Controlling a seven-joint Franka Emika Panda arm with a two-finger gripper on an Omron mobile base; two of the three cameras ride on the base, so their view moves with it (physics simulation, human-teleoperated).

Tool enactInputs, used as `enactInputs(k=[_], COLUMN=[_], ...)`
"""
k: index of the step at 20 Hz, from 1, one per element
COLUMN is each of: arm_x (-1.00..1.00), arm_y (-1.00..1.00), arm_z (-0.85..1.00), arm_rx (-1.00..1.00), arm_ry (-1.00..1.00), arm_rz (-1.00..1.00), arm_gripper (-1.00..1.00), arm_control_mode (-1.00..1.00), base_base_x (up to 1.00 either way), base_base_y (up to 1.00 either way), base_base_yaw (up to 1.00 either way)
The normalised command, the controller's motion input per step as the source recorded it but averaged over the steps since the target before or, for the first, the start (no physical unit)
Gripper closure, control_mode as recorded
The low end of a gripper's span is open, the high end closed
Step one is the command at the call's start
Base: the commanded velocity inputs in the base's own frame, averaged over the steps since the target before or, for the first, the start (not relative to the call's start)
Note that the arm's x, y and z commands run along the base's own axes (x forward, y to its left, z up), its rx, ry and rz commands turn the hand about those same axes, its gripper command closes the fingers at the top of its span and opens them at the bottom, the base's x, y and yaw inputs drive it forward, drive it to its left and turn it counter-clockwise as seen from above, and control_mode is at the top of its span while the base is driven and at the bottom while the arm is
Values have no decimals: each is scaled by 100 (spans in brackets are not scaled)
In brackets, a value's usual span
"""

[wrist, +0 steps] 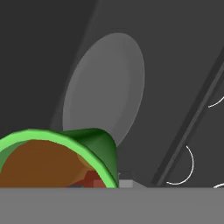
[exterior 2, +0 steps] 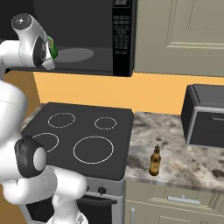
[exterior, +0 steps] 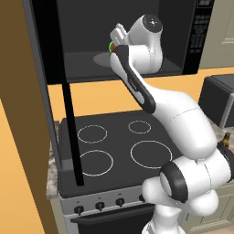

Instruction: Place the microwavable item in the microwave. Then, close the microwave door and press the start button.

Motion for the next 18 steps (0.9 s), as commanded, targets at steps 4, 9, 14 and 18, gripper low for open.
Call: enactInputs(k=[4,9,14,18], arm_x=[6,31,41,50], arm_y=[-18,-11,-11,-10], arm_z=[2,-1,-12,-19], arm_rx=[0,0,0,0], arm_ry=[26,12,0,0], arm_rz=[0,0,0,0], arm_gripper=[100,100,100,100], arm_control_mode=[-100,-100,-100,-100], base_base_x=[0,0,0,0], base_base_y=[0,0,0,0], base_base_yaw=[0,0,0,0])
